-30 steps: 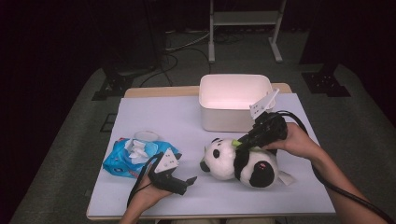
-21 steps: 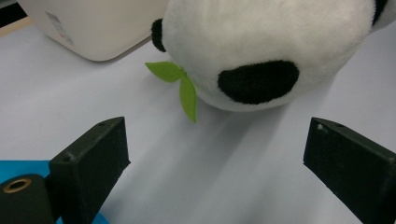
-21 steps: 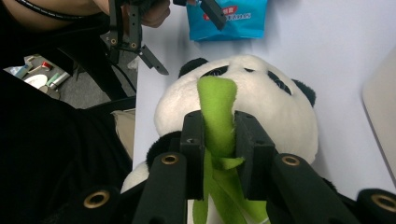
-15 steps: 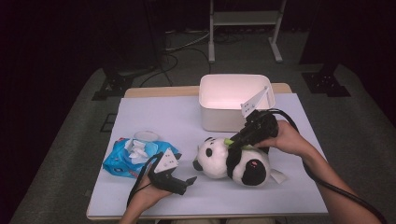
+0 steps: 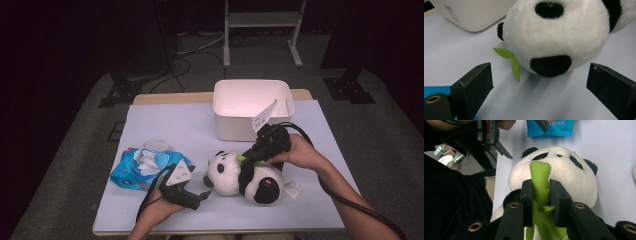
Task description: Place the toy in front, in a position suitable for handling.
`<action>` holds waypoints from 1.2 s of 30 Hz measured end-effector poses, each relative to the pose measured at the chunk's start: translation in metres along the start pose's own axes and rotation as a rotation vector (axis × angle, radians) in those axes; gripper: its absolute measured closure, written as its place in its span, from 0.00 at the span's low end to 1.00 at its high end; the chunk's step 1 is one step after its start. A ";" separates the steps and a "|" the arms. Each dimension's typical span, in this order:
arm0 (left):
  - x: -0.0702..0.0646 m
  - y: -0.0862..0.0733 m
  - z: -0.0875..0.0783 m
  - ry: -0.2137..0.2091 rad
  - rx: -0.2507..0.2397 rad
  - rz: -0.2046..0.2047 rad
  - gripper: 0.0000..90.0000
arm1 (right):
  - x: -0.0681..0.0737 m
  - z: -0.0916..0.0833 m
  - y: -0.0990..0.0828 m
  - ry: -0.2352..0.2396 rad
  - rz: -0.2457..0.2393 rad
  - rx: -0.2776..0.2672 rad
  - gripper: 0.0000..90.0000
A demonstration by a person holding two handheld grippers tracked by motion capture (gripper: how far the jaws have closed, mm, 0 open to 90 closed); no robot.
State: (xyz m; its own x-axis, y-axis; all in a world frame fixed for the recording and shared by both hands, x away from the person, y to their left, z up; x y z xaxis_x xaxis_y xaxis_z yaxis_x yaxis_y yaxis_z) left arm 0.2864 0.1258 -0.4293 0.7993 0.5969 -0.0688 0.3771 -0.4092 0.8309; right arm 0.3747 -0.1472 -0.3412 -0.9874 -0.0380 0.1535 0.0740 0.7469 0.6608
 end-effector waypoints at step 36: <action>-0.003 0.002 0.001 -0.008 -0.001 0.006 0.06 | 0.026 -0.014 -0.053 -0.066 0.053 -0.005 0.66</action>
State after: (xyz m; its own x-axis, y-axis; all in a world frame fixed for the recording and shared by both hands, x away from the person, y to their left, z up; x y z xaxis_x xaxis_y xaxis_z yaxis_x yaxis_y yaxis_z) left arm 0.2853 0.1227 -0.4276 0.8053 0.5888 -0.0688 0.3720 -0.4115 0.8321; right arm 0.3472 -0.1968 -0.3619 -0.9892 0.0456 0.1392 0.1267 0.7435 0.6566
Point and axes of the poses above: each handheld gripper's, and its own axes: z roughly forward along the jaws, y roughly out of its top, x roughly to its left, the point moved 2 cm from there along z, roughly forward along the jaws, and after that the axes turned 9 degrees about -z, right-handed, at the moved point
